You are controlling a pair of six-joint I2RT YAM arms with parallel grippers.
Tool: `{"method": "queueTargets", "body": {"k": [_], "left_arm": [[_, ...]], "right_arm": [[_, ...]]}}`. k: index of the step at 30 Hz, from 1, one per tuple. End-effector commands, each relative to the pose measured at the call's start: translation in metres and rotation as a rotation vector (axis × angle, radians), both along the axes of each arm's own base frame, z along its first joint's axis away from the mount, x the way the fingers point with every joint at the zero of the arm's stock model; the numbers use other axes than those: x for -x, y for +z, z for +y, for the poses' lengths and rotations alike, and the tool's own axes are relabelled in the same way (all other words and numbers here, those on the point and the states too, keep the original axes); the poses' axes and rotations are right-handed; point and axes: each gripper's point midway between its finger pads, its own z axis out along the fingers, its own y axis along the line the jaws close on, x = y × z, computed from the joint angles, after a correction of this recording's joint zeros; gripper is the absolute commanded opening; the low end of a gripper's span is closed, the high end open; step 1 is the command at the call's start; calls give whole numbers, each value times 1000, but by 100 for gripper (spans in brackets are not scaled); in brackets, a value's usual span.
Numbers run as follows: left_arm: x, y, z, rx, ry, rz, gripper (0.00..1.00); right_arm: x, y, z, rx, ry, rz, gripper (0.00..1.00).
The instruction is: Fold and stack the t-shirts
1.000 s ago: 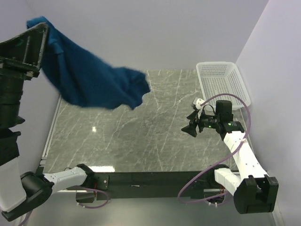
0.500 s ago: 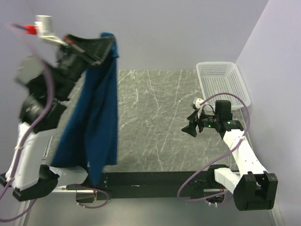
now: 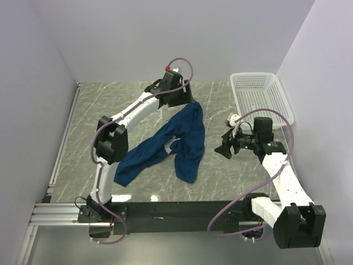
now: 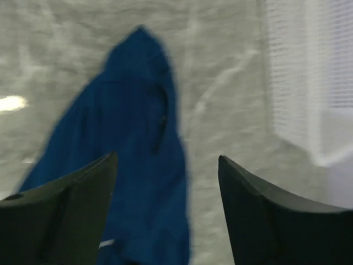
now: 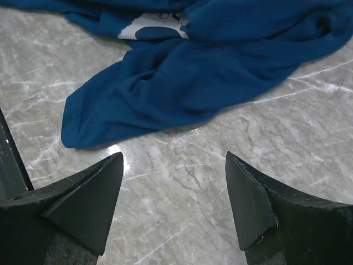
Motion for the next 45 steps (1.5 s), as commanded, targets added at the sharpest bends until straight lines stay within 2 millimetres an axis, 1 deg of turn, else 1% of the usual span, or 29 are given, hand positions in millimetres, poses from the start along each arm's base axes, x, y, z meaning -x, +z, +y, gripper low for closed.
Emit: {"method": "queueTargets", "body": {"k": [1, 2, 3, 4, 5, 6, 7, 8, 9, 10, 11, 12, 14, 15, 16, 17, 20, 22, 24, 25, 27, 28, 33, 38, 41, 42, 43, 44, 45], "left_arm": [[14, 182, 38, -78, 70, -420, 81], [22, 200, 49, -80, 93, -464, 83], [29, 172, 62, -147, 100, -433, 89], [57, 210, 88, -107, 133, -507, 93], [65, 217, 100, -86, 165, -552, 96], [79, 158, 111, -145, 147, -462, 98], [106, 175, 131, -95, 162, -499, 98], [117, 155, 142, -93, 161, -459, 98], [133, 97, 152, -125, 163, -335, 98], [152, 93, 166, -98, 184, -316, 97], [163, 70, 173, -98, 187, -254, 96], [183, 21, 181, -117, 193, -129, 94], [205, -2, 187, -79, 205, -60, 91], [221, -30, 182, -43, 184, 22, 87], [227, -35, 181, -15, 178, 34, 86], [236, -53, 181, -17, 168, 77, 85], [242, -70, 176, -12, 150, 127, 85], [243, -87, 174, -45, 134, 167, 85], [238, -93, 172, -84, 127, 182, 85], [240, -106, 172, -127, 121, 224, 85], [227, -108, 176, -185, 153, 202, 84], [222, -118, 182, -242, 181, 210, 84], [205, -123, 188, -345, 215, 188, 77], [199, -126, 190, -408, 206, 173, 73], [194, -131, 193, -445, 210, 169, 56], [192, -130, 195, -456, 221, 162, 40], [190, -130, 197, -464, 225, 157, 33], [188, -127, 196, -471, 225, 144, 24], [185, -125, 199, -486, 235, 131, 4]], "right_arm": [[-4, 12, 1, -15, 8, -32, 81], [-2, 12, 5, -25, 26, -24, 80], [-1, 9, 8, -21, 40, -2, 80], [0, 6, 13, -14, 52, 14, 80], [1, -4, 24, 22, 76, 43, 79], [0, -7, 31, 41, 88, 44, 79], [1, -13, 39, 64, 97, 64, 78], [1, -25, 48, 114, 98, 91, 77], [-10, -23, 55, 122, 65, 70, 77], [-13, -25, 60, 116, 21, 117, 77], [-17, -36, 64, 137, -5, 163, 75], [-27, -36, 68, 176, -62, 154, 74], [-27, -54, 77, 207, -93, 234, 73], [-23, -62, 85, 231, -85, 244, 73], [-20, -68, 90, 238, -101, 272, 73], [-17, -83, 93, 267, -99, 305, 73], [-16, -102, 99, 311, -131, 354, 73], [-19, -103, 103, 305, -139, 377, 73], [-21, -107, 105, 311, -140, 387, 72], [-22, -108, 104, 314, -147, 385, 70], [-23, -111, 103, 319, -151, 383, 66], [-22, -113, 102, 325, -155, 387, 63], [-22, -118, 102, 329, -154, 410, 53], [-22, -125, 103, 356, -143, 443, 33], [-21, -123, 101, 356, -130, 449, 12], [-21, -121, 99, 360, -122, 442, 8], [-22, -116, 97, 347, -115, 440, 0], [-20, -112, 93, 351, -98, 455, 0], [-20, -107, 88, 373, -34, 418, 0]]}}
